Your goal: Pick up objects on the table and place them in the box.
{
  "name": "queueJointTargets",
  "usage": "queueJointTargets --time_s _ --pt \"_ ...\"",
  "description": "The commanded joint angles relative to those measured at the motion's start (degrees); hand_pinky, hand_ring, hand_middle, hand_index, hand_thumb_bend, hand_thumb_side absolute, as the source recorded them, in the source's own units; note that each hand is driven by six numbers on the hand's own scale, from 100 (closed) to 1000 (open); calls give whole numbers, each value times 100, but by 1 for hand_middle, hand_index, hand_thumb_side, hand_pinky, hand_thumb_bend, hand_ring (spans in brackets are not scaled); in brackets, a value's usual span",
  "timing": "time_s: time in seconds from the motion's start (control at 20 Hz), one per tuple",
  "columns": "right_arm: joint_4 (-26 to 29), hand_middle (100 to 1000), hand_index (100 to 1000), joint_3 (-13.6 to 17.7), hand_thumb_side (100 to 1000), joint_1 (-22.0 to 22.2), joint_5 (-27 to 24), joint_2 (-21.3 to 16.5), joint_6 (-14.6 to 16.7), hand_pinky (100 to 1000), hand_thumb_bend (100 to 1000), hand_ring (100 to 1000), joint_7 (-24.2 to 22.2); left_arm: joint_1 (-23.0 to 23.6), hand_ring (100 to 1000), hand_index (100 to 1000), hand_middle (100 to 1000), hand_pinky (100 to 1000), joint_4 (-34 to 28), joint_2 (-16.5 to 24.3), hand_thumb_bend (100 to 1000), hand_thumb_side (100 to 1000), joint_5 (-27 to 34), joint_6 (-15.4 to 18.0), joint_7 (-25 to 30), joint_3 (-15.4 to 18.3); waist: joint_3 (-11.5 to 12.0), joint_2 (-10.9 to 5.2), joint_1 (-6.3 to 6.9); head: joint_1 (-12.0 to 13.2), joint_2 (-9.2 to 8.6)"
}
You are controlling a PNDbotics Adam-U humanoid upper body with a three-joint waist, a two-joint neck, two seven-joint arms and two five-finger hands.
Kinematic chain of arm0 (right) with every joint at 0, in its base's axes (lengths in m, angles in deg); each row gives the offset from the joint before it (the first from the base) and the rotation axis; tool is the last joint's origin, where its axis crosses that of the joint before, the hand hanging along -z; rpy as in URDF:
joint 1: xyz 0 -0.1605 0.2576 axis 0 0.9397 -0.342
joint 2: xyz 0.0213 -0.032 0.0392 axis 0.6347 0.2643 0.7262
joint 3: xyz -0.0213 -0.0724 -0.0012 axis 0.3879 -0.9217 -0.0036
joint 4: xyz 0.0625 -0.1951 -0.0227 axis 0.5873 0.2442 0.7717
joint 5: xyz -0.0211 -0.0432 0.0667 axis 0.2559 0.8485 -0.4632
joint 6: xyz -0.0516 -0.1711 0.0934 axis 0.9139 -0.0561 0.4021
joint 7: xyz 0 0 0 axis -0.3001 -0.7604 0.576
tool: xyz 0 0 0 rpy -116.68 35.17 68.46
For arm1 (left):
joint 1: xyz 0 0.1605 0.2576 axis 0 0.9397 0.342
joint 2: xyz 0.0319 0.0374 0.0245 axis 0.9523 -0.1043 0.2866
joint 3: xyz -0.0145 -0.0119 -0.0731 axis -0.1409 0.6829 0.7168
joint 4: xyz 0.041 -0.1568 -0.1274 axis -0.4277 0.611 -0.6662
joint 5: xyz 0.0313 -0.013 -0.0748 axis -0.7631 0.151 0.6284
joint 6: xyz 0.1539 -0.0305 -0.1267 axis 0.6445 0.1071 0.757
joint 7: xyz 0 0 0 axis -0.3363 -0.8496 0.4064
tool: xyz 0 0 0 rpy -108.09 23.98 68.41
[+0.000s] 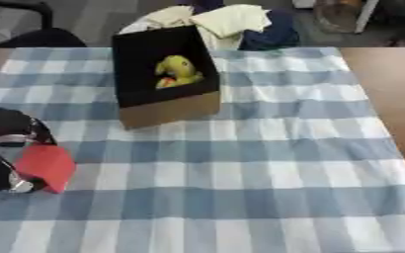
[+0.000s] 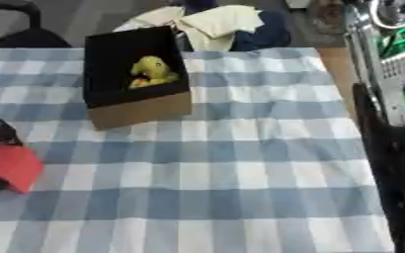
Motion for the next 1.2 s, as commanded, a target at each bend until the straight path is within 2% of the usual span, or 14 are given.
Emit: queueJointTargets --time_s 0.05,0.25,0.5,0.95,1.2 --pt "32 799 968 73 1000 -92 4 -53 -10 948 187 904 4 -65 787 776 596 698 -6 121 186 345 -6 552 579 57 -9 -98 24 12 -64" --pt "36 799 968 82 1000 -86 3 -56 -15 948 190 905 14 -106 770 763 578 677 -46 131 100 250 54 501 579 83 -10 -107 32 10 -53" --pt "48 798 967 95 1000 -75 7 -60 -27 948 190 905 35 -236 755 745 560 654 -254 154 100 213 276 337 579 183 0 -118 45 6 -44" --pt "63 798 966 91 1000 -61 10 -81 -37 949 186 906 29 -732 748 716 536 647 -710 -104 100 275 1036 -146 521 690 43 -126 54 -42 50" --pt "83 798 966 82 1000 -74 1 -77 -35 949 186 906 22 -1088 745 702 531 620 -753 -324 100 314 1067 -351 104 828 52 -116 55 44 106"
